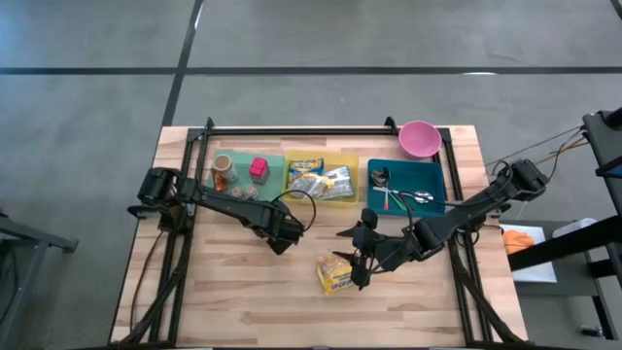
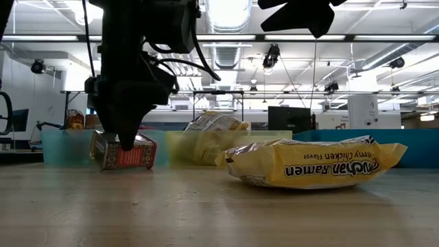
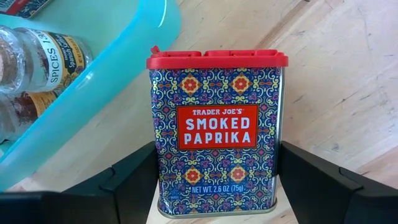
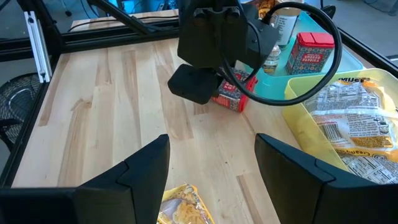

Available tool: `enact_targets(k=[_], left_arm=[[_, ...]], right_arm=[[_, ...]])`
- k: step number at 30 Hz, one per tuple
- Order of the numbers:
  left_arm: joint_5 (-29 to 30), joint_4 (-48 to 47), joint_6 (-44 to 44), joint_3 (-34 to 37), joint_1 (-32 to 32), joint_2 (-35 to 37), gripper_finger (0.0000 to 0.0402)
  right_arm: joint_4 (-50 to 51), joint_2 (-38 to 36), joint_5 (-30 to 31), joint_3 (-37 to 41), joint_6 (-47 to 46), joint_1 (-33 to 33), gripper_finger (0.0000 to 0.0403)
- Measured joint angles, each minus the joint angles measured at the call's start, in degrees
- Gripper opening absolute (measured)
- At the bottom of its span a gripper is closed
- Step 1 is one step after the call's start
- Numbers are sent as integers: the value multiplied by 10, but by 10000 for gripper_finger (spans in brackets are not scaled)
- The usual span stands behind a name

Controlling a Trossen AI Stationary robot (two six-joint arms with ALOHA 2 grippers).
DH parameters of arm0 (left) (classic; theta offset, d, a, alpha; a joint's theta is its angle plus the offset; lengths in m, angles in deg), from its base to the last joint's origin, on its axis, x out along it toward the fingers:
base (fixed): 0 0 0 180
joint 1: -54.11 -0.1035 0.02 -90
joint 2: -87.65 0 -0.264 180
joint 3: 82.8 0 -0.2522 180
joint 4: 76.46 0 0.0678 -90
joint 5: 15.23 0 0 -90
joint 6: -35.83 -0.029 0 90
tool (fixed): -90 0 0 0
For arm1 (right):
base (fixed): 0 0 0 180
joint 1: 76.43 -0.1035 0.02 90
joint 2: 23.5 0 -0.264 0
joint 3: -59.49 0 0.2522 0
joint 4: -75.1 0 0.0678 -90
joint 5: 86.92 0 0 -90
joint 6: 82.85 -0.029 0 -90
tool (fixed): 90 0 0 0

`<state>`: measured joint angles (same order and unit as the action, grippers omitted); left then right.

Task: Pick & Place Food Item
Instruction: Put the red seasoning can into the green bin

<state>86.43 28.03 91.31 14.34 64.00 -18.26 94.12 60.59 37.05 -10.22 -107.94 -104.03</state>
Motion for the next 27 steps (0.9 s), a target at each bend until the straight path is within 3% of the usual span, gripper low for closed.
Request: enact_targets(k=[22, 27], left_arm=[[-6, 3, -3, 0, 0, 0, 298], [-24, 6, -42, -1, 0, 1, 297]], right_arm=[[0, 0, 0, 0, 0, 0, 231], [0, 0, 0, 0, 0, 0, 231]])
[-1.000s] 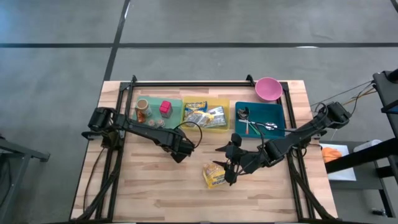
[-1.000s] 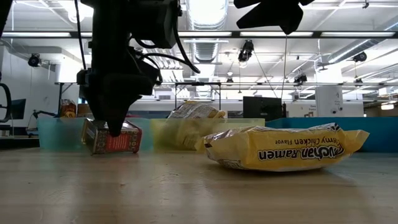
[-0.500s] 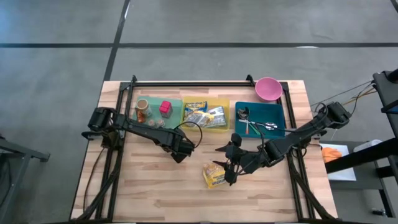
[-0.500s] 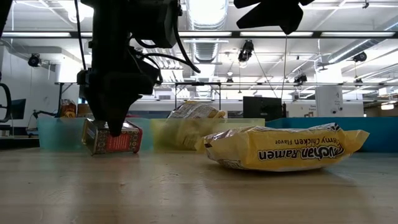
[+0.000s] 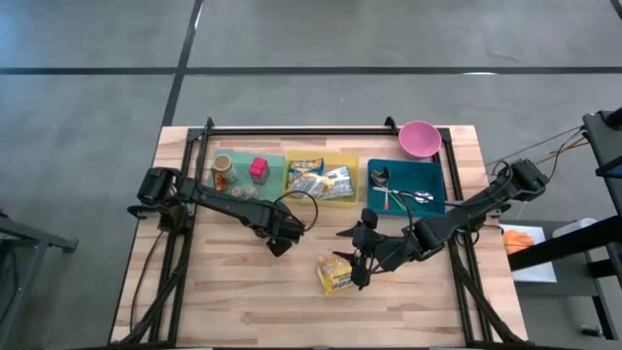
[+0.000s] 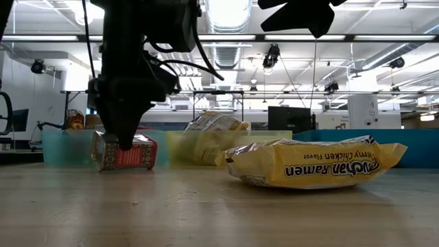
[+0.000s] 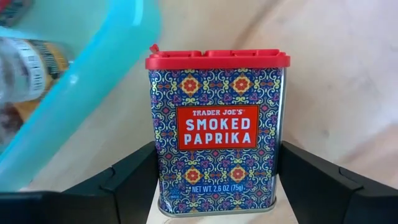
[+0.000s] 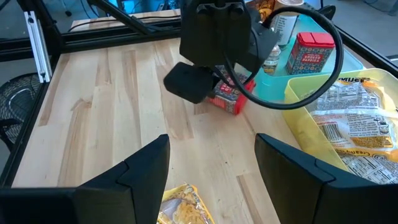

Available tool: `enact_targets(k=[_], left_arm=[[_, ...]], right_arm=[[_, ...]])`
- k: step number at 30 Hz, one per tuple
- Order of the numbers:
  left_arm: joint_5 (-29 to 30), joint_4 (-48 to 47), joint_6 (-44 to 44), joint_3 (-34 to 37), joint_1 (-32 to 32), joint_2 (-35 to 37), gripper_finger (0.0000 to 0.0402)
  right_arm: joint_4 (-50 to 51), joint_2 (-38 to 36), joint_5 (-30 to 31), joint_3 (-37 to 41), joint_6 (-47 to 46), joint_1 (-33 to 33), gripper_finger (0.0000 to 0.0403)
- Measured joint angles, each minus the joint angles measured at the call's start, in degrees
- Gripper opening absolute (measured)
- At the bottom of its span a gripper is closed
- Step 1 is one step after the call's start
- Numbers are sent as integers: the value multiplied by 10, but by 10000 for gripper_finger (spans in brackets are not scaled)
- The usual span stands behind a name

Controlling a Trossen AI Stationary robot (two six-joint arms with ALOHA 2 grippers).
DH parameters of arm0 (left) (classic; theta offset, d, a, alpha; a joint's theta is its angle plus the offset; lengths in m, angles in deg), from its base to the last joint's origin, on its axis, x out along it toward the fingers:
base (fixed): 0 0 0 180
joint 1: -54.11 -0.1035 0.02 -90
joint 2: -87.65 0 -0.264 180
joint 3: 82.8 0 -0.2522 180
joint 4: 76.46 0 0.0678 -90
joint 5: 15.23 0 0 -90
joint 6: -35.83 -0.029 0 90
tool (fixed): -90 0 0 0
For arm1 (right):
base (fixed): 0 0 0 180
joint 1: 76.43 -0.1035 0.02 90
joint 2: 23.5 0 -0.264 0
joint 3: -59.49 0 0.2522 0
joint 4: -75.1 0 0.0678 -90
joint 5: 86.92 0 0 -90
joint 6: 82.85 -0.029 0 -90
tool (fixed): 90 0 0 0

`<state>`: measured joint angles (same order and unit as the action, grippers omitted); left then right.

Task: Pick & Place Food Item
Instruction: Put the red seasoning can into the green bin

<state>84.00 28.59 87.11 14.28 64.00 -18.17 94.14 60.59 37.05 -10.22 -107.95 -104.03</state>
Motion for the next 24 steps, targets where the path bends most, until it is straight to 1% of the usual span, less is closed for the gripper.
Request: enact_targets(k=[3, 7, 13, 17, 24], left_arm=[[-29, 7, -32, 0, 0, 6, 297], [-63, 23, -47, 2, 0, 21, 297], [-107, 31, -50, 2, 0, 52, 297], [-142, 32, -34, 2, 2, 65, 297], [-226, 39, -28, 2, 2, 78, 297]], right_arm=[[0, 0, 0, 0, 0, 0, 231], [0, 0, 0, 0, 0, 0, 231], [0, 0, 0, 0, 0, 0, 231], [0, 0, 0, 0, 0, 0, 231], [0, 0, 0, 0, 0, 0, 231]])
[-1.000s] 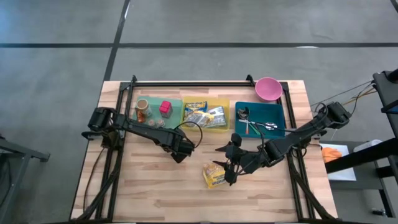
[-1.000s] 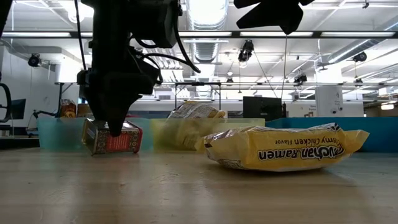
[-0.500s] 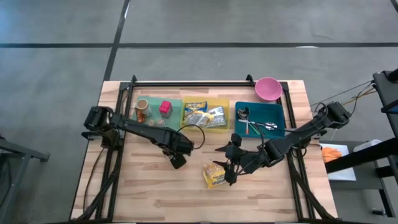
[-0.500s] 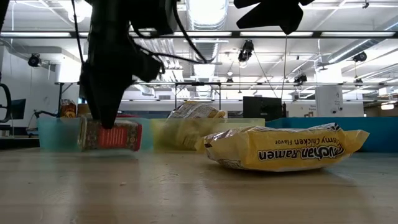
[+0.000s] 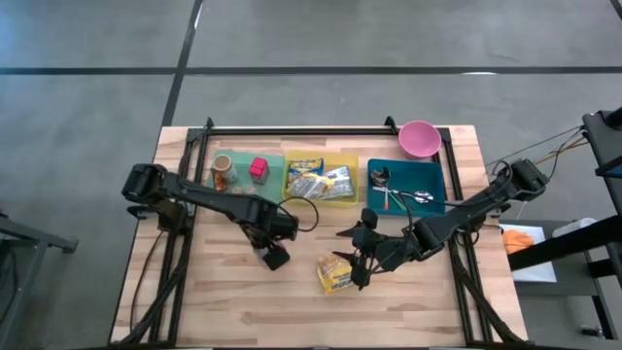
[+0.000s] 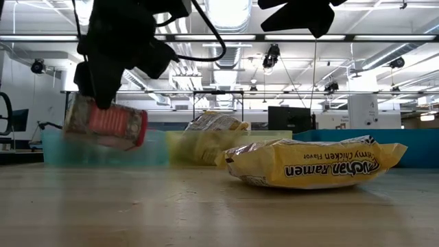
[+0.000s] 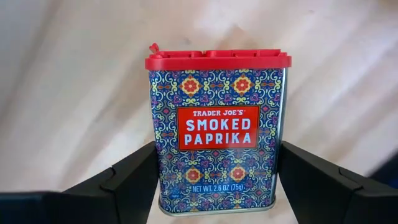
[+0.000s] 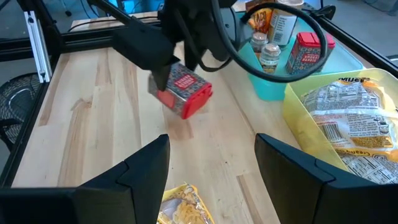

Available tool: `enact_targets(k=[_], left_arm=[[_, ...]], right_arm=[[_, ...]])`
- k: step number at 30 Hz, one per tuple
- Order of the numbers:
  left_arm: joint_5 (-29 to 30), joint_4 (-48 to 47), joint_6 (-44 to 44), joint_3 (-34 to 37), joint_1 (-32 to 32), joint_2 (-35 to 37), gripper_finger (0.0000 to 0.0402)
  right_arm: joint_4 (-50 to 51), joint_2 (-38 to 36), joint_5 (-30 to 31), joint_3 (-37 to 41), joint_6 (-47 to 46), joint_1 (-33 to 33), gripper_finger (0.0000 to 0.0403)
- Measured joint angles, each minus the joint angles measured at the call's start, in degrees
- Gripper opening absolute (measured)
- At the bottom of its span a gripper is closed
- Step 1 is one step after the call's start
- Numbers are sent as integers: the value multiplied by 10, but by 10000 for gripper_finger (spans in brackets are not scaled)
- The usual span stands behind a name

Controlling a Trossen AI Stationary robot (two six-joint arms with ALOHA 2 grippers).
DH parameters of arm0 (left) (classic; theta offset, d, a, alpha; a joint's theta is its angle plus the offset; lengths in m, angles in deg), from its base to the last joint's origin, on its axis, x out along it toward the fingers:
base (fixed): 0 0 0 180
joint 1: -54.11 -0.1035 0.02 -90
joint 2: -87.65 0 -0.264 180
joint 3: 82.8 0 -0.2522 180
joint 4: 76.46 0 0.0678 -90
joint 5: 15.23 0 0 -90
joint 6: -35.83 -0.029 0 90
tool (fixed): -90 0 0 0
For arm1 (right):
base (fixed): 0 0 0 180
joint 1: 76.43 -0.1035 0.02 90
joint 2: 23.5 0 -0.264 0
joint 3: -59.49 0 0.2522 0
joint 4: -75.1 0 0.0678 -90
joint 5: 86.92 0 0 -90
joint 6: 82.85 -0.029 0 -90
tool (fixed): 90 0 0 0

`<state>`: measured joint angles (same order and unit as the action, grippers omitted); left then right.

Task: Pick & Place Food Item
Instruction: Put the red seasoning can into the green bin

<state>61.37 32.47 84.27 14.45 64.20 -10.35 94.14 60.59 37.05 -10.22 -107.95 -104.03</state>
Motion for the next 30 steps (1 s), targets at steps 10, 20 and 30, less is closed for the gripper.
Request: enact_targets(k=[10, 20, 30], left_arm=[[-53, 56, -9, 0, 7, 47, 297], [-23, 115, -4, 0, 35, 138, 297], [-74, 253, 10, 43, 43, 169, 297]], right_arm=[[0, 0, 0, 0, 0, 0, 231], [-73, 0, 1, 0, 4, 2, 231], [-117, 22, -78, 0, 202, 1, 231]])
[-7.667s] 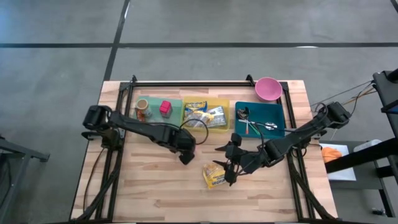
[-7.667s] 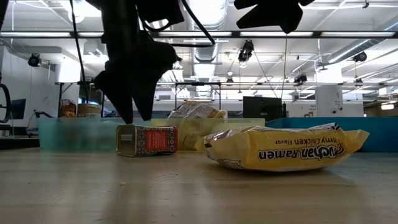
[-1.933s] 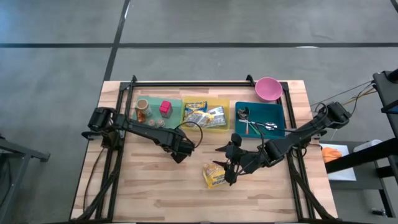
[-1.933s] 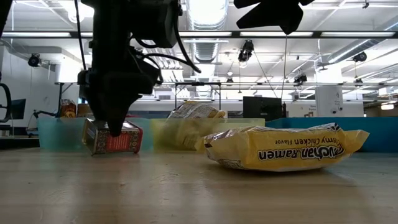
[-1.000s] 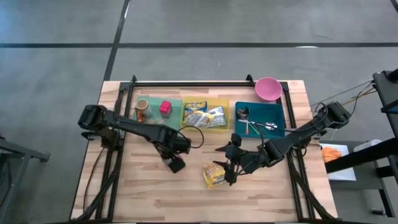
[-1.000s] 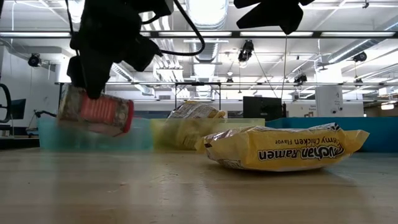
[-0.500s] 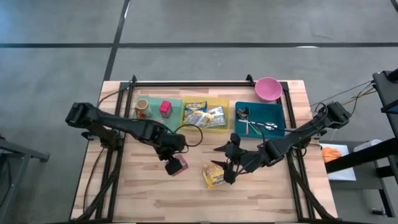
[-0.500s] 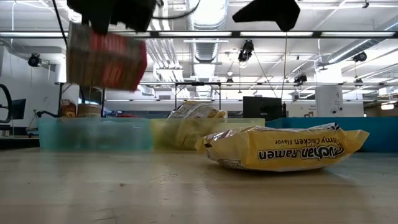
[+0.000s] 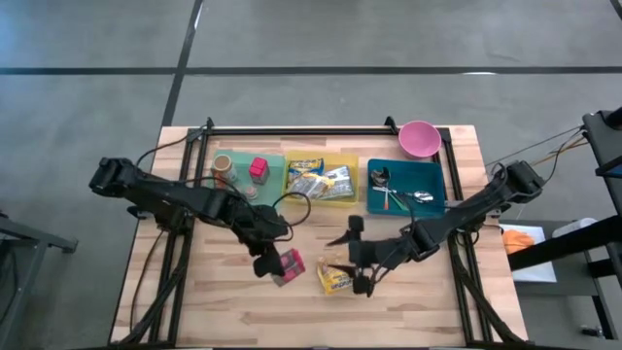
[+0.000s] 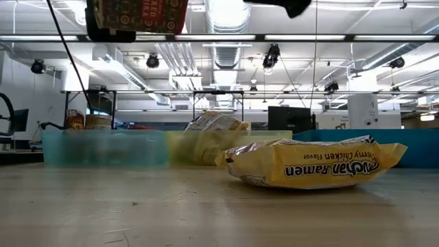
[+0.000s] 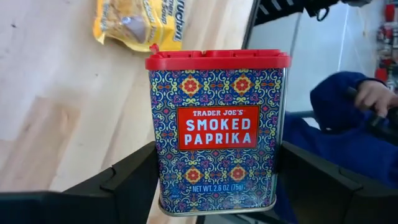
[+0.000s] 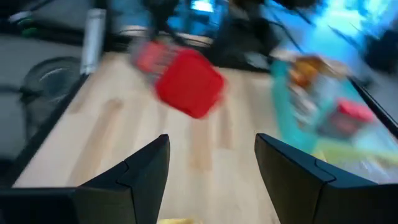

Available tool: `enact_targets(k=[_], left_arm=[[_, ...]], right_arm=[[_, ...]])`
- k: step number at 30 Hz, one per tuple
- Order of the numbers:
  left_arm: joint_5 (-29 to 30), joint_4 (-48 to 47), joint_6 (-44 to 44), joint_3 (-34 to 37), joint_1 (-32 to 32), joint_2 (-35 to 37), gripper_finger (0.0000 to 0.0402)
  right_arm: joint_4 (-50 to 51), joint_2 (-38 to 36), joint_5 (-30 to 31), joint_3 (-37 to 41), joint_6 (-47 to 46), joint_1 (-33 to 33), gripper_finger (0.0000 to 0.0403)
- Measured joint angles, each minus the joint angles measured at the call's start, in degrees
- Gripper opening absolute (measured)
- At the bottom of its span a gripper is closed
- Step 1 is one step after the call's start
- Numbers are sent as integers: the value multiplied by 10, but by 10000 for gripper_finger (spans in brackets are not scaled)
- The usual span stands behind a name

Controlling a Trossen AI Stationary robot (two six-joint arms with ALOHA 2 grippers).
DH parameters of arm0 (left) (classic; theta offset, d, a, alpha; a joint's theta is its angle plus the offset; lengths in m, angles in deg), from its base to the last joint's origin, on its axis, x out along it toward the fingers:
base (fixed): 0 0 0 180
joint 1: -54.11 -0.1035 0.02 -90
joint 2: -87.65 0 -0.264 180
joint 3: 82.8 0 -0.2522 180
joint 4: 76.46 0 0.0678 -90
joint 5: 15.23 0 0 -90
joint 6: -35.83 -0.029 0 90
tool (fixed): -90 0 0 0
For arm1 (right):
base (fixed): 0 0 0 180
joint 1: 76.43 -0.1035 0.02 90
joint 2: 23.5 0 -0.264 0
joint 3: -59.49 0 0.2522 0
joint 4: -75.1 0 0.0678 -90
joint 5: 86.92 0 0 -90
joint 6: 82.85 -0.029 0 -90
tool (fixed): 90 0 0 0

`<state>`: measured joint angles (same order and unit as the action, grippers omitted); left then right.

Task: Pick & Place Food Item
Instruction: Put the red seasoning can into the green bin

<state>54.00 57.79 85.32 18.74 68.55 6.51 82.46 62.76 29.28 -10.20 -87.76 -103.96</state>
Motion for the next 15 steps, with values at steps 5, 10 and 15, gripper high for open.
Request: enact_targets(k=[5, 10, 15], left_arm=[[-26, 17, 0, 14, 1, 1, 297], [-39, 26, 0, 14, 6, 2, 297], [-44, 49, 0, 14, 10, 7, 297]], right_arm=[[-84, 22, -85, 0, 108, -1, 231], [-125, 37, -89, 0, 162, 0, 231], [-158, 46, -115, 0, 176, 0, 231]])
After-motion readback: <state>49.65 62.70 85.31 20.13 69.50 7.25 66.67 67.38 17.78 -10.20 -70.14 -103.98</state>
